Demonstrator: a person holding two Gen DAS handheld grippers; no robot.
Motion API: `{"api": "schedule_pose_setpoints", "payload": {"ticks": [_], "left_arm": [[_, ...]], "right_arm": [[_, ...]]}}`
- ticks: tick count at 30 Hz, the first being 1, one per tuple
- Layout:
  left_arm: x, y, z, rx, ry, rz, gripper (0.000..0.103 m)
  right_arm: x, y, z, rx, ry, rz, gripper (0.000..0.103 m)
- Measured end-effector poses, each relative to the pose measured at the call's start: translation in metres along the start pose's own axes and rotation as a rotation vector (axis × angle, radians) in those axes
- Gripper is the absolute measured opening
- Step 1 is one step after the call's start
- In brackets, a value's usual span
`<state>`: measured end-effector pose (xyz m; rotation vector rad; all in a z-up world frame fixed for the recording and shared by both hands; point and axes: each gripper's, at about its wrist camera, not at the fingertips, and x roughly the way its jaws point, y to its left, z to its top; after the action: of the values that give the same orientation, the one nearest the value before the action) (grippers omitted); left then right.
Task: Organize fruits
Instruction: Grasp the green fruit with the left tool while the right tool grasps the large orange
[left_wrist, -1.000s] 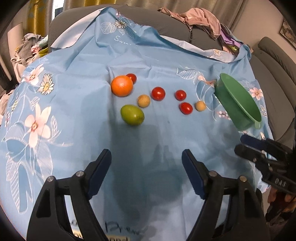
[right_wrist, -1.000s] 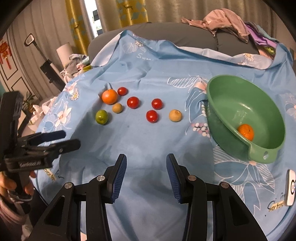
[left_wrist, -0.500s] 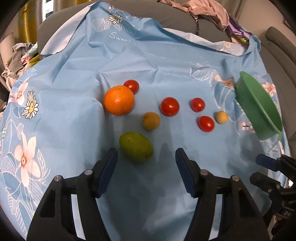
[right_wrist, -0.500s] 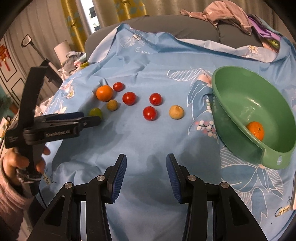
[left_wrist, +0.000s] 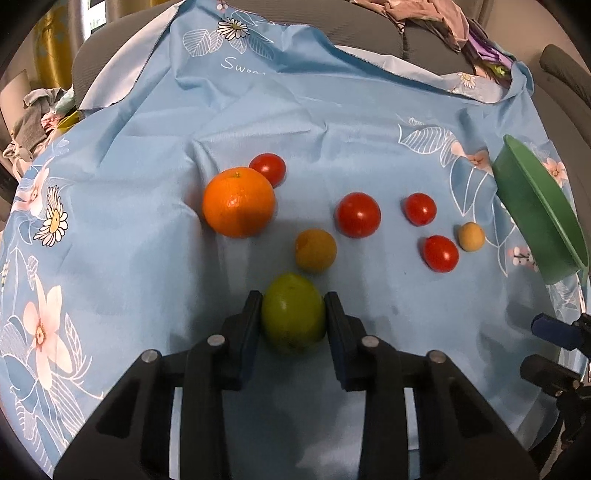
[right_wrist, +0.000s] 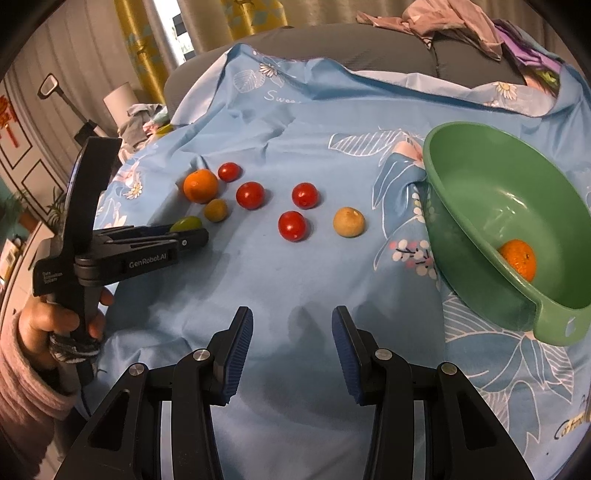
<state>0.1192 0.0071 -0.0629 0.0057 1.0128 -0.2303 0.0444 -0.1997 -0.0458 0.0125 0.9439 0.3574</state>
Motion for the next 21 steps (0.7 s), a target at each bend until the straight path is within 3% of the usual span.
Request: {"api": "schedule_pose_setpoints", "payload": {"ticks": [5,11,16,21], "left_arm": [[-0.01,0.005,-0.001,-0.017,-0.011,-0.035,0.033],[-0.051,0.019,-0.01,-0.049,-0.096,-0.063,0.033],[-0.067,0.038,-0.017,-0.089,-0.124,-0.054,0.033],[-0.074,0.055,-0.022,-0.13,-0.138,-0.046,0.033]], "right_arm": [[0.002,0.003,0.005,-0.018,-0.001,0.003,0.045],[0.007,0.019,0.028,-0.045,-0.038,0.069,0.045],[0.029,0.049,0.05,-0.101,-0.061,0.159,0.045],[0.062,0.075,0.076,-0.144,-0.062,0.183,0.045]]}}
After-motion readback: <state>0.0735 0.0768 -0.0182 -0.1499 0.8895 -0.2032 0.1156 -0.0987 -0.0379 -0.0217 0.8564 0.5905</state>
